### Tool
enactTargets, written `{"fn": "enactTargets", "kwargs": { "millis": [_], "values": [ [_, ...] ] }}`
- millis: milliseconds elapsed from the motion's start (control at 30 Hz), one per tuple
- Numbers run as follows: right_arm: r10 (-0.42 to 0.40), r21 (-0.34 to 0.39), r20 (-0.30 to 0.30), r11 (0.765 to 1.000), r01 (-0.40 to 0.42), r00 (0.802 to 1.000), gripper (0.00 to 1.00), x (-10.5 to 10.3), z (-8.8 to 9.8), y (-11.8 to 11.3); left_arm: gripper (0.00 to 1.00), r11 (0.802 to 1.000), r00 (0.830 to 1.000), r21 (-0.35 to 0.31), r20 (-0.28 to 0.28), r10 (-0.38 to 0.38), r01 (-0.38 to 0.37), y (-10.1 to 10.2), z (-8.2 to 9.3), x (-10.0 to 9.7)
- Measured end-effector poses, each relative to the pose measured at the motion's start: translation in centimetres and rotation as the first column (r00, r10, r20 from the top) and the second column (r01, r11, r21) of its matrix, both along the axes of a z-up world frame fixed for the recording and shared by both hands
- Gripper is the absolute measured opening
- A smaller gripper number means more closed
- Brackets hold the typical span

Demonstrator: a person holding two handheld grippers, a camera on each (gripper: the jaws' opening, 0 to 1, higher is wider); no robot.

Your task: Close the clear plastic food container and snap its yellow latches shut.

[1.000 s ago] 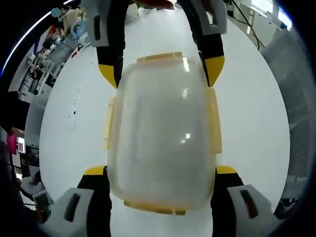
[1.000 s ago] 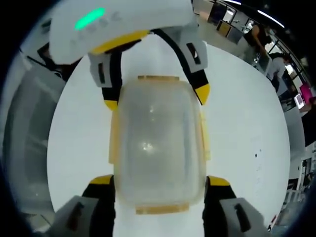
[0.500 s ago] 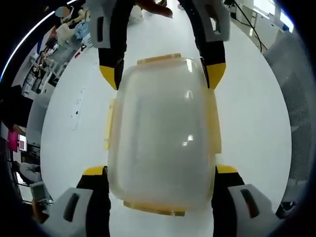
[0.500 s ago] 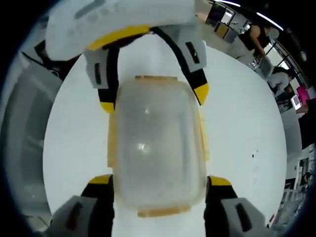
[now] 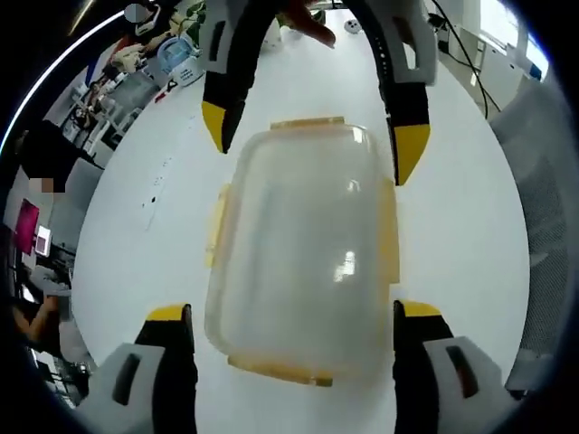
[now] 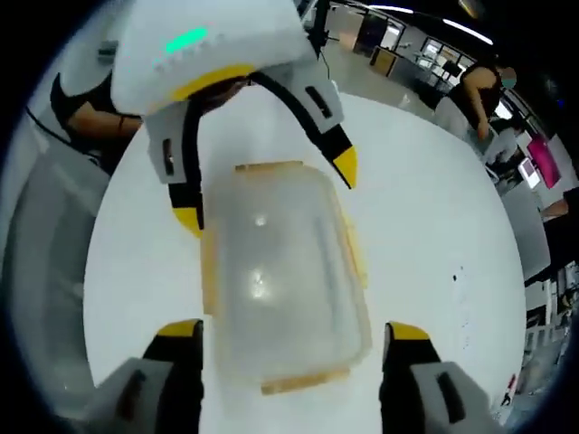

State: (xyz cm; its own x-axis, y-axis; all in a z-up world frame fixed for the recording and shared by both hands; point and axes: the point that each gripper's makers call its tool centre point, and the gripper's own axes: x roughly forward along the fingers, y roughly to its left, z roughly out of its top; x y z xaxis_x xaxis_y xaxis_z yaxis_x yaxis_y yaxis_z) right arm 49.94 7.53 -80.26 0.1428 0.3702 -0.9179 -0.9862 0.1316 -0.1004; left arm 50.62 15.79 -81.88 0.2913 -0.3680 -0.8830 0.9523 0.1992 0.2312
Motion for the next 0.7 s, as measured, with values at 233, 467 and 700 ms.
{"fn": "enactTargets", "kwargs": {
  "millis": [233, 467, 700],
  "values": [
    [-0.029, 0.021, 0.006, 0.999, 0.029, 1.000, 0.81, -0.7, -0.2, -0.6, 0.88, 0.998, 0.999, -0.023, 0.003, 0.054, -0.053, 1.2, 0.3, -0.5],
    [-0.077, 0.058, 0.000, 0.995, 0.077, 0.997, 0.83, -1.3, 0.2, -1.1, 0.89, 0.993, 0.995, -0.068, 0.014, 0.099, -0.098, 1.5, 1.1, -0.7],
    [-0.135, 0.095, -0.007, 0.986, 0.135, 0.991, 0.85, -2.1, 0.3, -1.6, 0.88, 0.987, 0.992, -0.103, 0.023, 0.127, -0.124, 1.3, 1.6, -1.2]
  ]
}}
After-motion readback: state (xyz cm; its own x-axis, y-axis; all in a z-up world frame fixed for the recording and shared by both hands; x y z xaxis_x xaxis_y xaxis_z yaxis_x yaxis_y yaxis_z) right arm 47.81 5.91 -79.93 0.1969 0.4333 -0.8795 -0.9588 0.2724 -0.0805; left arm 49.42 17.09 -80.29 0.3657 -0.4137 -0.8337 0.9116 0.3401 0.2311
